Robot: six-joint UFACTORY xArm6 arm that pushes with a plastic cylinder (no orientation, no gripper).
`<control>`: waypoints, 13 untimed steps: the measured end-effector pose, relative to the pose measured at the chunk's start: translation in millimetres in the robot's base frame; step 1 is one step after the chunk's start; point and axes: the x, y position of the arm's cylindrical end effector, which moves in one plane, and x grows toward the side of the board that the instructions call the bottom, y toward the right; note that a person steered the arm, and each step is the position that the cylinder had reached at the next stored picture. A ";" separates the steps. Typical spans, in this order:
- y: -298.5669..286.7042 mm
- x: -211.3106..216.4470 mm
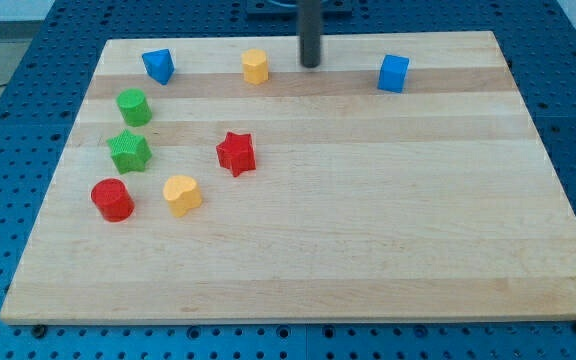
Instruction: Push blue cube diagonally towards red star
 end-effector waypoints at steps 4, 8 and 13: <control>63.5 77.4; 2.6 117.2; -125.4 336.1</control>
